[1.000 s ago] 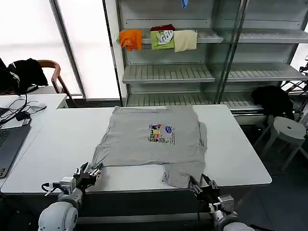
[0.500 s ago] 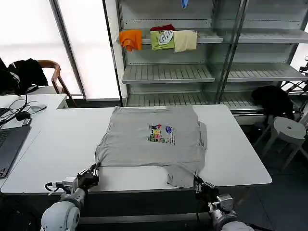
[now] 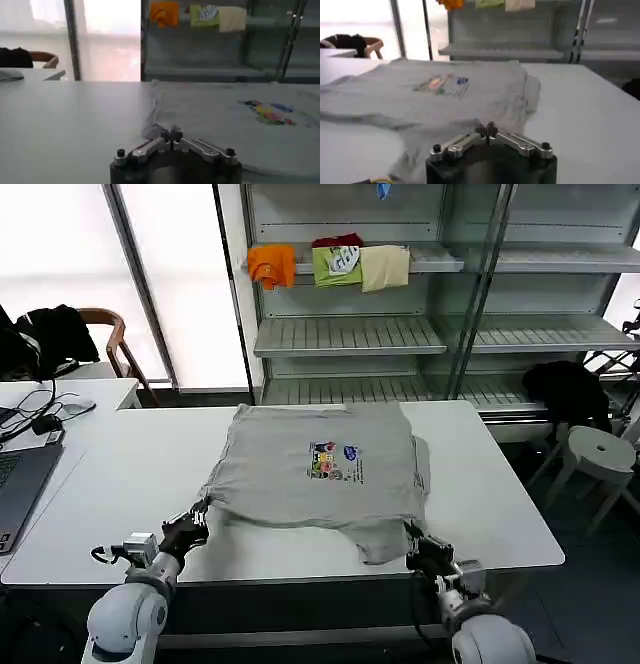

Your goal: Fold and organize the clothes.

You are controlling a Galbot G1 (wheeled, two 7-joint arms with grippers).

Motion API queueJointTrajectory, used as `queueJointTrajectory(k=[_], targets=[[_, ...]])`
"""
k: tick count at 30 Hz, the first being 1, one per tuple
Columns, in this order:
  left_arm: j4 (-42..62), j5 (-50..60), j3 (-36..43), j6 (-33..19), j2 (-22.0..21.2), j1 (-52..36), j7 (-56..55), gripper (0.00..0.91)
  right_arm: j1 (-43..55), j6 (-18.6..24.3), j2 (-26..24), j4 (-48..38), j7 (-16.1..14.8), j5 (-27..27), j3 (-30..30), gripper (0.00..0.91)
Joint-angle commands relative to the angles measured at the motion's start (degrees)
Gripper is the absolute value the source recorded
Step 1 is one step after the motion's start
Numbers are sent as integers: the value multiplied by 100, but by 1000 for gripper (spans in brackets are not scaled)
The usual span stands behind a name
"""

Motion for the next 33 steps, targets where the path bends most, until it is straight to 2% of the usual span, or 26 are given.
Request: queueJointTrajectory(k=[1, 5, 12, 17, 26, 33], targets=[[480, -419, 21, -51, -45, -1115, 14, 10, 1731, 30, 91, -1125, 9, 22, -73, 0], [906, -382, 79, -13, -100, -1541, -3, 10, 2195, 40, 276, -1769, 2, -2, -84, 0], [1728, -119, 158, -84, -166, -2032, -82, 10, 2553, 94, 390, -2392, -43, -41, -73, 0], [2133, -3, 169, -210, -157, -2122, -71, 10, 2783, 264, 489, -3050, -154, -436, -59, 0], [2517, 190, 259, -369, -137, -2188, -6, 20, 3039, 458, 618, -3643, -246, -649, -40, 0], [2667, 285, 310, -422, -140, -2299, -2, 20, 3066, 555, 643, -3760, -264, -815, -34, 0]])
